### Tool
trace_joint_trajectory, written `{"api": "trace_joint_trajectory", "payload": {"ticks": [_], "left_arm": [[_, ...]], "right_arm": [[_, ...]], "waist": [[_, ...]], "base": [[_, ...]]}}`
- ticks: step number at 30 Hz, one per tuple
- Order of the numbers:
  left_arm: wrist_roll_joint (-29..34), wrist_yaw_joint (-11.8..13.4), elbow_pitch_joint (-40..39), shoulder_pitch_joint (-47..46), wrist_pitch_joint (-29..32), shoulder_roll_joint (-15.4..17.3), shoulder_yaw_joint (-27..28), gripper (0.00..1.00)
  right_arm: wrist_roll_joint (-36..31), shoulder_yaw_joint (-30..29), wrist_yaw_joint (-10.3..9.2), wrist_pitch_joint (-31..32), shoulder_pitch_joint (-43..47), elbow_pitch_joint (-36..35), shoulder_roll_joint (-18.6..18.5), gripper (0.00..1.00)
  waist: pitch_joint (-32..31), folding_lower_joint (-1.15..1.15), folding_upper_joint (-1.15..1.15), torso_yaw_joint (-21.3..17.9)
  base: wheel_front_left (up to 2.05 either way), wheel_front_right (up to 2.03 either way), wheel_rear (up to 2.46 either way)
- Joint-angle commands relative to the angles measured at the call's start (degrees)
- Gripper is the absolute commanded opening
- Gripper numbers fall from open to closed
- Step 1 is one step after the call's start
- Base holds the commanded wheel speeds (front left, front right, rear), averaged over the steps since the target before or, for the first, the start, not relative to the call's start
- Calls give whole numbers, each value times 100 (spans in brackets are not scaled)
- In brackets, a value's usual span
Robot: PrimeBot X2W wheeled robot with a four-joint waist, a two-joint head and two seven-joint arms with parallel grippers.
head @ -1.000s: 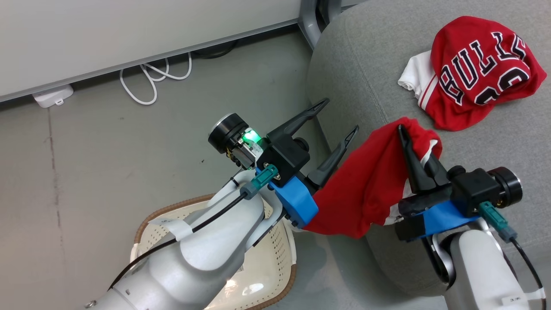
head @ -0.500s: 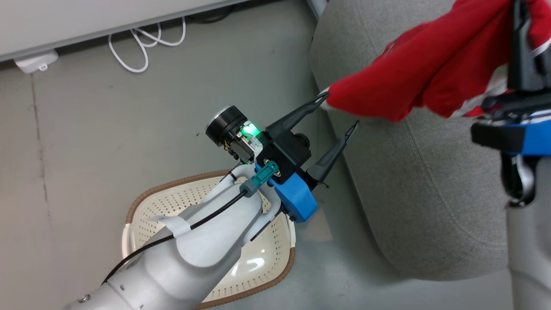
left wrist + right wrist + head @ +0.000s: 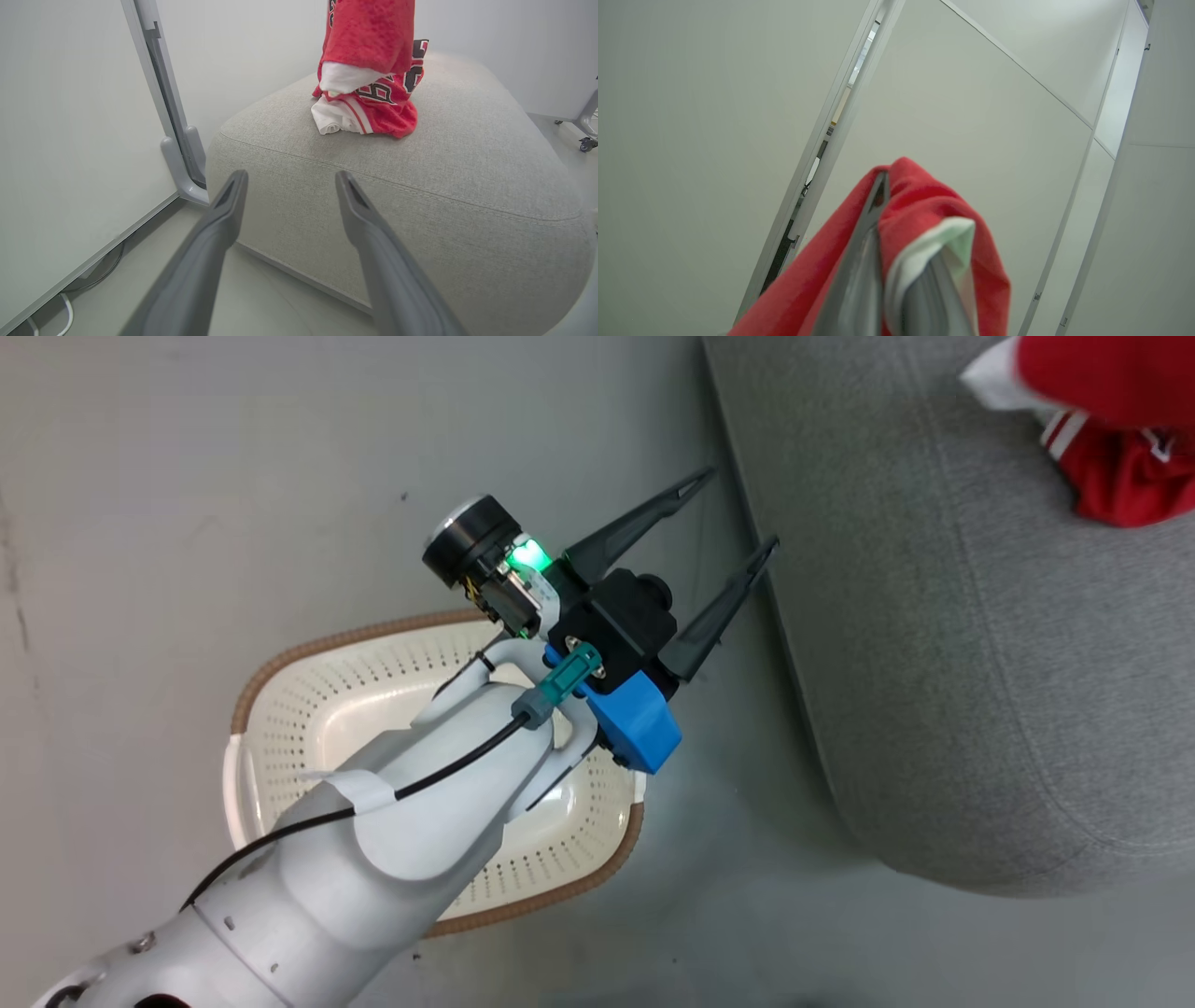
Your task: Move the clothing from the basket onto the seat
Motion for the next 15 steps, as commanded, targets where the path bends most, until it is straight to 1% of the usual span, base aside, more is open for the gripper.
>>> {"api": "trace_joint_trajectory", "payload": {"ticks": [1, 4, 7, 10, 15], "left_arm": [[55, 31, -27, -116, 20, 51, 13, 100], [68, 59, -84, -170, 39, 67, 2, 100], [94, 67, -123, -224, 60, 103, -16, 100], [97, 73, -148, -261, 66, 150, -27, 100], [115, 83, -180, -336, 89, 179, -40, 100]], "right_arm": [[125, -103, 1, -2, -200, 199, -199, 0], [221, -283, 1, -3, -506, 618, -641, 0], [252, -419, 1, -3, -637, 1008, -895, 0], [243, -507, 1, -3, -646, 1397, -921, 0], [175, -666, 1, -3, -464, 2078, -612, 0]], "waist": [[238, -1, 0, 18], [417, -1, 0, 35], [558, -1, 0, 46], [670, -1, 0, 33], [778, -1, 0, 28]], "base": [[0, 0, 0], [0, 0, 0], [0, 0, 0], [0, 0, 0], [0, 0, 0]]}}
